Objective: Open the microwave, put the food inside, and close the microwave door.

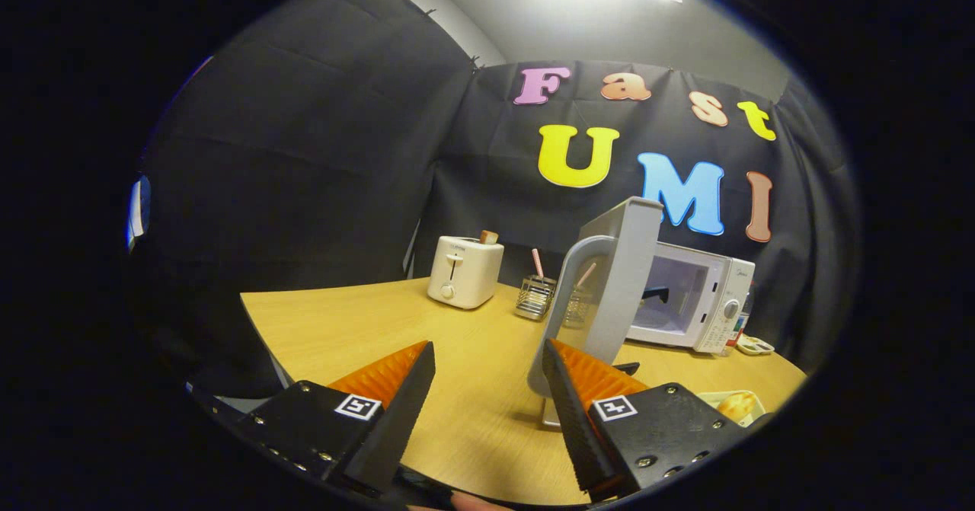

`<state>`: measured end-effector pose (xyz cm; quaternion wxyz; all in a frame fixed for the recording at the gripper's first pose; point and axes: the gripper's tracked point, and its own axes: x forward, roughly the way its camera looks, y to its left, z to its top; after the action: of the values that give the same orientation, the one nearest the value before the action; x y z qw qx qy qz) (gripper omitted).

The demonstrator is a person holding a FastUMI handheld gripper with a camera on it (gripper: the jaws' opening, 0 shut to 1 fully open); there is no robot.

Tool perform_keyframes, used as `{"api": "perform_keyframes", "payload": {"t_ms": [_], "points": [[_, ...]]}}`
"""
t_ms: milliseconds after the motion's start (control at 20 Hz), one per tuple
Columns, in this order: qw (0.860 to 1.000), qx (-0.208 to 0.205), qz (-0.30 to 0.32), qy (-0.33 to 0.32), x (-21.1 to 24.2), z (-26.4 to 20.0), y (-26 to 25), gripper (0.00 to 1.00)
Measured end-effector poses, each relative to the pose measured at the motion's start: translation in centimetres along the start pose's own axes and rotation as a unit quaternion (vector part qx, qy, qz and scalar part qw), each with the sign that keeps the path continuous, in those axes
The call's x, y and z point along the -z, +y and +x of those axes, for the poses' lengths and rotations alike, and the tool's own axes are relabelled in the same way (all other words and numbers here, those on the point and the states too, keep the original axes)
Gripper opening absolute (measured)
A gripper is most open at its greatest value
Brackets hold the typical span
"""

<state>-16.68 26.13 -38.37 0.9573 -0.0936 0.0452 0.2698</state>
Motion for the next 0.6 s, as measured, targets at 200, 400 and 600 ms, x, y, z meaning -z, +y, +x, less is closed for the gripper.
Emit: {"api": "perform_keyframes", "payload": {"t_ms": [200, 400, 600], "points": [[0.999, -0.031, 0.030, -0.008, 0.5, -3.5, -3.9, 0.95], [0.998, 0.034, 0.038, 0.025, 2.8, -6.7, -13.2, 0.95], [0.990, 0.112, 0.038, 0.074, 6.7, -7.9, -22.2, 0.95]]}}
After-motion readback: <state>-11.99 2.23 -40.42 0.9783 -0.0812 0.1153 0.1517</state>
